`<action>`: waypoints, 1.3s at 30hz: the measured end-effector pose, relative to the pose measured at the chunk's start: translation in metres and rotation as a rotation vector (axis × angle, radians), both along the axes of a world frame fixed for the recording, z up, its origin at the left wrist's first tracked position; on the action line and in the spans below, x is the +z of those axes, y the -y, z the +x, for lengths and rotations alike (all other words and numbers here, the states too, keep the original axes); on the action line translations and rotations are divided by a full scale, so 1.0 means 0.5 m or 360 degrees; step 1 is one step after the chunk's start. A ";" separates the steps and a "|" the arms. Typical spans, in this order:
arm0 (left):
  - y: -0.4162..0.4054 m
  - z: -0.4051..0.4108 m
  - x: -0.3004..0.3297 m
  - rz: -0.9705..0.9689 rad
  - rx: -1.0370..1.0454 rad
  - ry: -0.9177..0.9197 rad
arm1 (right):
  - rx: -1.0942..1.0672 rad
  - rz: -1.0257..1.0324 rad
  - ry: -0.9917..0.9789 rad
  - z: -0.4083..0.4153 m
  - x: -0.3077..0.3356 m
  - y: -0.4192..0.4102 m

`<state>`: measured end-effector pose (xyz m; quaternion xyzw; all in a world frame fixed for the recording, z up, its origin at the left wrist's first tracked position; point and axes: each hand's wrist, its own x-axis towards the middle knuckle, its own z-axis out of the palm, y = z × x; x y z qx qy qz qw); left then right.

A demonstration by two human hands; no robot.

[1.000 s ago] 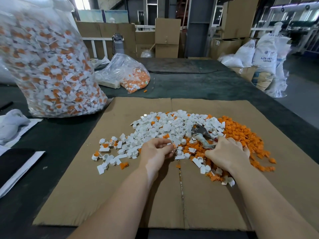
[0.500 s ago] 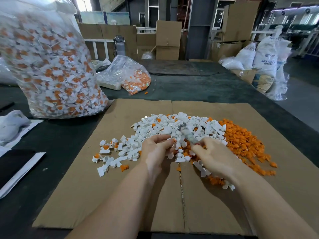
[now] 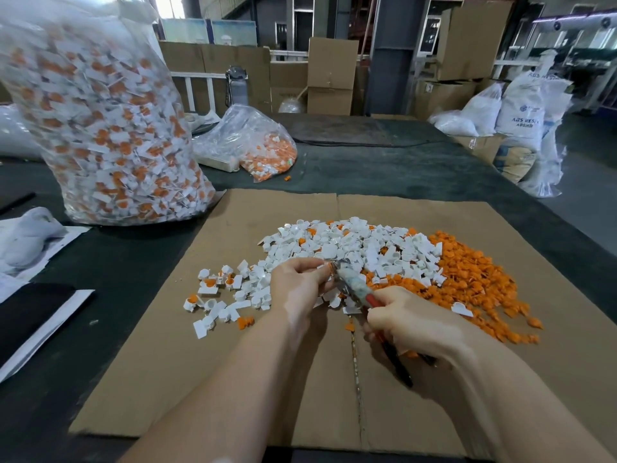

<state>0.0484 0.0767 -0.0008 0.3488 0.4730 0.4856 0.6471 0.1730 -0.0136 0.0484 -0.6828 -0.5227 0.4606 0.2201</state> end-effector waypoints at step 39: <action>0.023 0.013 -0.002 -0.0085 0.0090 0.0033 | -0.0087 0.0395 0.0754 -0.030 -0.045 0.009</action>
